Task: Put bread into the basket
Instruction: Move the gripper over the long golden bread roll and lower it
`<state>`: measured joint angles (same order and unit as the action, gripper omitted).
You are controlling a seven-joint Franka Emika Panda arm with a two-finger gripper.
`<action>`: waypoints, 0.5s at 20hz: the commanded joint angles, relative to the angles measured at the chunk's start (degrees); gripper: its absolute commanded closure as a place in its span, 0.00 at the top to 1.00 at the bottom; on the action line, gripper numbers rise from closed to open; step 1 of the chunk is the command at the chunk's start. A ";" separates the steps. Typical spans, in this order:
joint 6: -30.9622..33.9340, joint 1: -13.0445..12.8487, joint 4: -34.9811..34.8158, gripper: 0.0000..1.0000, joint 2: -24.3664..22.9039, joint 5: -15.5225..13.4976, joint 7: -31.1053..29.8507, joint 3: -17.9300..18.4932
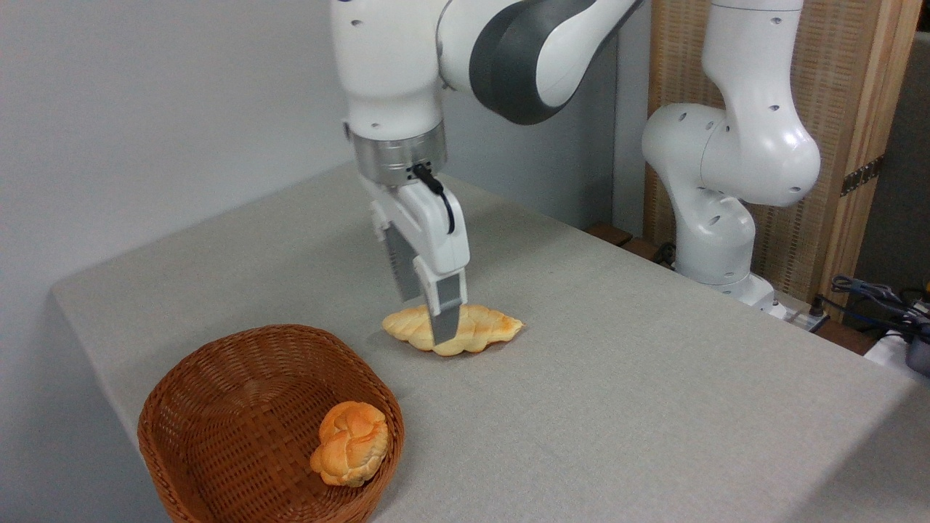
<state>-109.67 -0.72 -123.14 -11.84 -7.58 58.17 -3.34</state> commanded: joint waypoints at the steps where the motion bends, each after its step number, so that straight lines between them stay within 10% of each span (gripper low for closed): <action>1: 6.12 -3.05 -4.30 1.00 -5.04 0.37 12.37 1.06; 10: 4.74 -9.91 -4.30 1.00 0.84 9.59 17.86 0.36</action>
<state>-103.11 -8.20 -127.70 -13.78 -0.67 74.88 -3.42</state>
